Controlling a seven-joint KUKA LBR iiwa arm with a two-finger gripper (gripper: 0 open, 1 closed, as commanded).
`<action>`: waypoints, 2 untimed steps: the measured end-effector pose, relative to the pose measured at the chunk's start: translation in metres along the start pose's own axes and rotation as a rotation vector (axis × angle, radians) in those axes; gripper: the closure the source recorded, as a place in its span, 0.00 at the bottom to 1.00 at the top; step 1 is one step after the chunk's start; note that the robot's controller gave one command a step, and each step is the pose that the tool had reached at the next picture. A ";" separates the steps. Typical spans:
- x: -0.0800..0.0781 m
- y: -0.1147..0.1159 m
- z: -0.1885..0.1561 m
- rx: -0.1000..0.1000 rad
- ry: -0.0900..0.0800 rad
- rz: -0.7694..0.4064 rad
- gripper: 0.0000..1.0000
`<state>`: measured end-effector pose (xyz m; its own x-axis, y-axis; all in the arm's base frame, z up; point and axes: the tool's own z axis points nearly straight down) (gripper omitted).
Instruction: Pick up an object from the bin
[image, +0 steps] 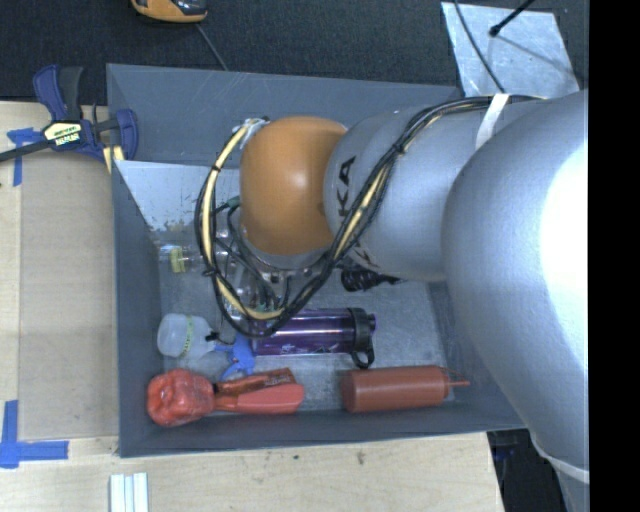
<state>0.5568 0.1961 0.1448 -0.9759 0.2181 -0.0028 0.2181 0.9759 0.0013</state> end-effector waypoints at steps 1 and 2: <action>0.009 0.011 0.072 0.000 -0.001 0.024 0.00; 0.005 0.046 0.075 0.000 0.002 0.028 1.00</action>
Offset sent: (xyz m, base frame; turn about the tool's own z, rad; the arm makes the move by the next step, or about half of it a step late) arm 0.0048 0.0459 -0.0748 0.0294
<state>0.5621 0.2421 0.0702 -0.9693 0.2458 -0.0011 0.2458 0.9693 0.0015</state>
